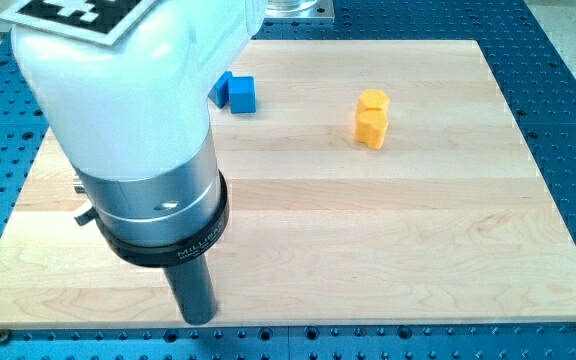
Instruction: Push the red circle left to the green blocks
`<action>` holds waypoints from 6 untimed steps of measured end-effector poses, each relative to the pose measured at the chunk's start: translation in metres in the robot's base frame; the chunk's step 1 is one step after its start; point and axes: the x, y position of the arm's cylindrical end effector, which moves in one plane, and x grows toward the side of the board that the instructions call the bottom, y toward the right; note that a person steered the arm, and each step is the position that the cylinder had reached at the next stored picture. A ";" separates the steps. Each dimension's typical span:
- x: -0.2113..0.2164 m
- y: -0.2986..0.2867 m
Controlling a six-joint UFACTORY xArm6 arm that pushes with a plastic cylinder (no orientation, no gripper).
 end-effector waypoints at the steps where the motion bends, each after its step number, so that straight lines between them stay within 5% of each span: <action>1: -0.050 0.000; 3: -0.140 -0.020; 4: -0.148 -0.010; 6: -0.088 -0.058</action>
